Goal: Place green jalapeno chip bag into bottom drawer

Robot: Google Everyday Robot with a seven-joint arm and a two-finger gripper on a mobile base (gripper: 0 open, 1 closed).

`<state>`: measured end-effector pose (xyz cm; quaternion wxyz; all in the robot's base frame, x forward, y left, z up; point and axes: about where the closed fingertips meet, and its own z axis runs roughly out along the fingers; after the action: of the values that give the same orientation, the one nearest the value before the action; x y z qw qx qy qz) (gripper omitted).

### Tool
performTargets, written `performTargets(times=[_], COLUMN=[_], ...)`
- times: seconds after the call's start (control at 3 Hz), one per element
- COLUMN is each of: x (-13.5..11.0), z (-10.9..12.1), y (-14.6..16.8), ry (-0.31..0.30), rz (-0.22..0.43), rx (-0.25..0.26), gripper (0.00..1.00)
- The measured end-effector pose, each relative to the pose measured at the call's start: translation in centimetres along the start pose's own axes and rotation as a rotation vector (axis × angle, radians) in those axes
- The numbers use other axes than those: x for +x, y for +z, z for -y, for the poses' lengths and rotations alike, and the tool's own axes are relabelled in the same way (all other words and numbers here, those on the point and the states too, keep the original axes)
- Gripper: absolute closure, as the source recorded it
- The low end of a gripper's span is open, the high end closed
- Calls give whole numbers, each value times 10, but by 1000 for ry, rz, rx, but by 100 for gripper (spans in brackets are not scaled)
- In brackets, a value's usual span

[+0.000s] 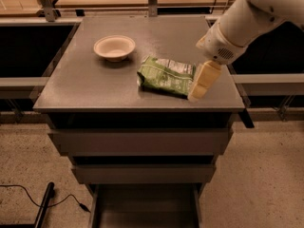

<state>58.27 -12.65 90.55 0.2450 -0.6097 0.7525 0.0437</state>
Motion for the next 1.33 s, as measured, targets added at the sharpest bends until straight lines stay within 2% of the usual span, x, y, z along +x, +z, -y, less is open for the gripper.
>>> performTargets(times=[0.67, 1.0, 1.33], x=[-22, -21, -21], z=[13, 16, 16], y=[59, 83, 100], ry=[15, 32, 42], rz=[17, 5, 5], rx=[-35, -67, -103], gripper=[0, 17, 40])
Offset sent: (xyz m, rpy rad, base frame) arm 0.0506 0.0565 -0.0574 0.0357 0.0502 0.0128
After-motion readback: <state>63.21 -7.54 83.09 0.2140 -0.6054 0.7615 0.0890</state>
